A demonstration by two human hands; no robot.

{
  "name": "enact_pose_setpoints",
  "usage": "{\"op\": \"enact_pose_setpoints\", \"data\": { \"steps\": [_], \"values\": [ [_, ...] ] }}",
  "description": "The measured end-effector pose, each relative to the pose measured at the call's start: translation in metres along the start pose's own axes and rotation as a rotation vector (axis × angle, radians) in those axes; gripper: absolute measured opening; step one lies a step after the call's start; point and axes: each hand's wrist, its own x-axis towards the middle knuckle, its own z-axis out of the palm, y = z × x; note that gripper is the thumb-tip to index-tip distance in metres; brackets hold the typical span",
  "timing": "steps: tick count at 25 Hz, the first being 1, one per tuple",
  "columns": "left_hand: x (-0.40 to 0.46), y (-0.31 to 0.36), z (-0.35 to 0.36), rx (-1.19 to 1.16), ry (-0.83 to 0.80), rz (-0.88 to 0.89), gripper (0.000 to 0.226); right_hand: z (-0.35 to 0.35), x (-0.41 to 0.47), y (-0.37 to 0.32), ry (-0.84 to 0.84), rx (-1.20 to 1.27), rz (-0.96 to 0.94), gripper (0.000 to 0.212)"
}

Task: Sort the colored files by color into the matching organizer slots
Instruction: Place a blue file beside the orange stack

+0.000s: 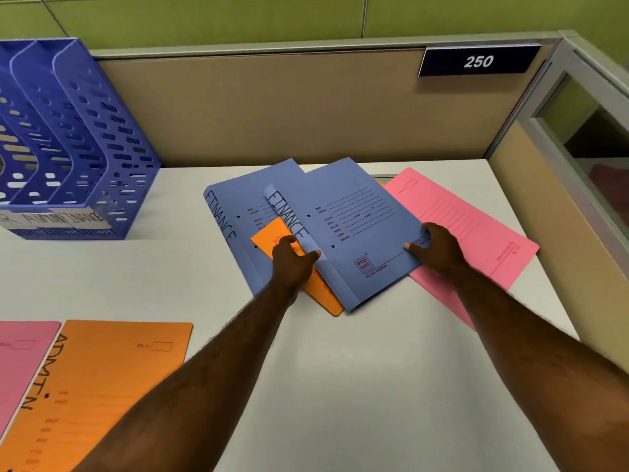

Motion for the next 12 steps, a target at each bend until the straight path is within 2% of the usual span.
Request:
{"op": "enact_pose_setpoints", "data": {
  "steps": [5,10,12],
  "values": [
    [0.003,0.008,0.018,-0.318,-0.01,-0.202,0.056,0.004,-0.002,0.006,0.026,-0.002,-0.016,0.054],
    [0.003,0.01,0.025,-0.292,-0.012,-0.216,0.046,0.007,-0.003,0.006,0.025,0.016,-0.032,0.051],
    [0.002,0.012,0.021,-0.397,-0.065,-0.228,0.038,0.009,-0.005,0.005,0.024,0.024,-0.048,0.05]
  ]
}}
